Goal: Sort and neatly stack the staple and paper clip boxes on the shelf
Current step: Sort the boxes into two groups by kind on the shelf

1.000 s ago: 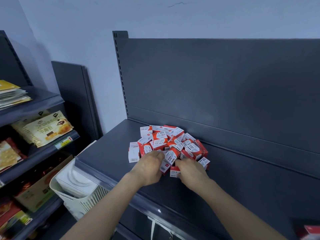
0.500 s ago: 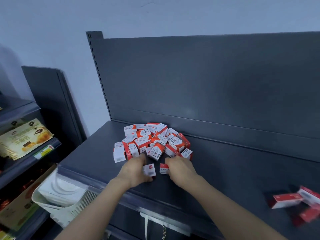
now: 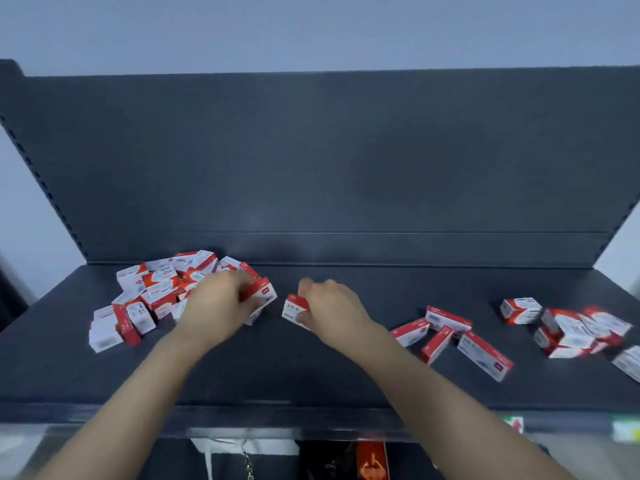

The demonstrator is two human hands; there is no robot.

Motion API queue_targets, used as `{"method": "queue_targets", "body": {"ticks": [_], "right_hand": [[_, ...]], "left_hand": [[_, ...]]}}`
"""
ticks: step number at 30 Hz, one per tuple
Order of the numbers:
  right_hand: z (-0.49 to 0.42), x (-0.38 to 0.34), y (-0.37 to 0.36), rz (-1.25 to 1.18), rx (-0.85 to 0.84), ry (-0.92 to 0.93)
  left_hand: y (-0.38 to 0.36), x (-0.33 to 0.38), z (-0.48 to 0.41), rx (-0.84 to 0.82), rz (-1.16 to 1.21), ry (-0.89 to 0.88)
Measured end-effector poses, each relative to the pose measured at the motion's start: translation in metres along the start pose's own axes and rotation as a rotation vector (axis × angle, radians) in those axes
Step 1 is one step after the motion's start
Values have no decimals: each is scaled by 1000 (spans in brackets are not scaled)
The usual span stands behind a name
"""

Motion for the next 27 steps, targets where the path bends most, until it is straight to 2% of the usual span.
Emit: {"method": "queue_targets", "body": {"ticks": [6, 12, 18, 27], "right_hand": [[60, 102, 31, 116, -26, -114], [111, 170, 36, 141, -50, -135], [133, 194, 19, 159, -100, -151], [139, 201, 5, 309, -170, -106]], "left_hand": [[-50, 120, 13, -84, 86, -134], [-105, 197, 42, -214, 28, -195], [-133, 231, 65, -302, -42, -205], [-162, 240, 74, -409, -32, -203]]}}
Point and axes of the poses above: each hand's wrist, its own z-axis away from the middle knuckle, its own y-axis out of the back of the hand, x = y × z, the point moved 10 cm from there along -z, towards the middle knuckle, and after that the axes turned 6 degrees about x, right-handed, at the moved point
